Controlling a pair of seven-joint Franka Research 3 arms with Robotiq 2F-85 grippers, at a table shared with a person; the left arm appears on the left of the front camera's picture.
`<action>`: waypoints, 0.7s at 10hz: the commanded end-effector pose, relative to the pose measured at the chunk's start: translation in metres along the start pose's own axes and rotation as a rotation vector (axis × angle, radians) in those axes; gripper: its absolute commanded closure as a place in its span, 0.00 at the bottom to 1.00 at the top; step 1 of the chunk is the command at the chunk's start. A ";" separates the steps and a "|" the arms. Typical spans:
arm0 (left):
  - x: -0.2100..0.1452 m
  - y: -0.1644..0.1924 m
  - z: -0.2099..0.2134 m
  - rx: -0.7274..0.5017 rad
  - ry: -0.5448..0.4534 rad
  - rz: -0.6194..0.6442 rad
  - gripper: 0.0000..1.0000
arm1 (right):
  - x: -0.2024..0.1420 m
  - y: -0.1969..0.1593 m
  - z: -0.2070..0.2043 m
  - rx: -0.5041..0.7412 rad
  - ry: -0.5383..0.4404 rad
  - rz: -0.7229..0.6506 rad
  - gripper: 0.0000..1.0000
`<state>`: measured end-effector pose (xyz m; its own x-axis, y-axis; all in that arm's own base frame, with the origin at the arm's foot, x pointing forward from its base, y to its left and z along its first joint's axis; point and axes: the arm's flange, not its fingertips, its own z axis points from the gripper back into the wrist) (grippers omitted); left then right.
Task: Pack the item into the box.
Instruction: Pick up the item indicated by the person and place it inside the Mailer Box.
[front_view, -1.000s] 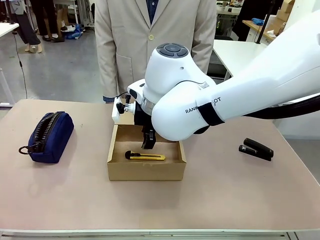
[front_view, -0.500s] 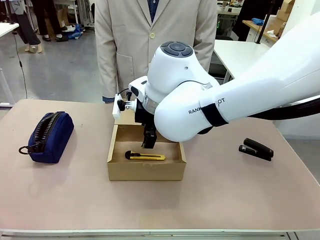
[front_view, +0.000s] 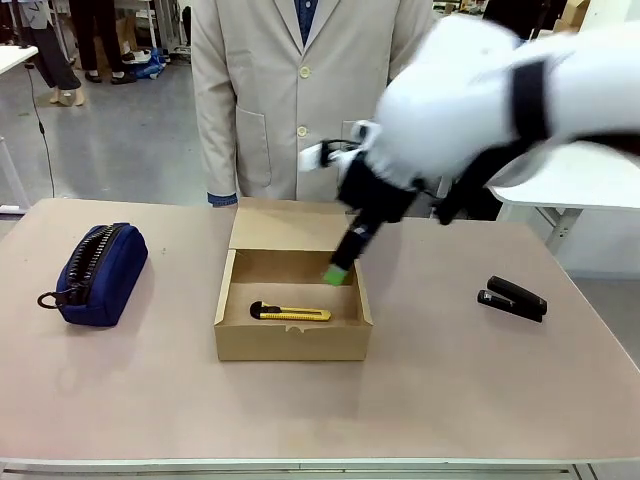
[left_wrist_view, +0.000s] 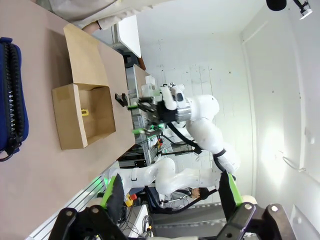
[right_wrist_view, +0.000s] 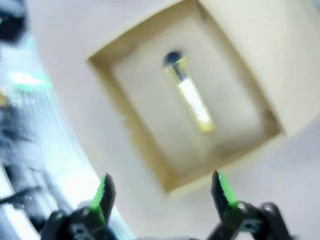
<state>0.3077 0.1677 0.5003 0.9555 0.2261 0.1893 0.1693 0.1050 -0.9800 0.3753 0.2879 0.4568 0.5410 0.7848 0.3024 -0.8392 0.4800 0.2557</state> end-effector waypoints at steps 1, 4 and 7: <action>-0.002 0.000 0.000 -0.009 0.010 -0.021 0.00 | -0.110 -0.018 0.044 0.369 -0.348 -0.279 0.00; -0.002 0.000 0.000 -0.009 0.010 -0.021 0.00 | -0.263 -0.082 0.062 0.777 -0.853 -0.528 0.00; -0.002 0.000 0.000 -0.009 0.010 -0.021 0.00 | -0.369 -0.084 0.050 0.762 -1.204 -0.768 0.00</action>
<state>0.3078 0.1681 0.4995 0.9556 0.2258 0.1892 0.1694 0.1044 -0.9800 0.2993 -0.0907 0.4044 0.9249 -0.0371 0.3784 -0.3690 0.1532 0.9167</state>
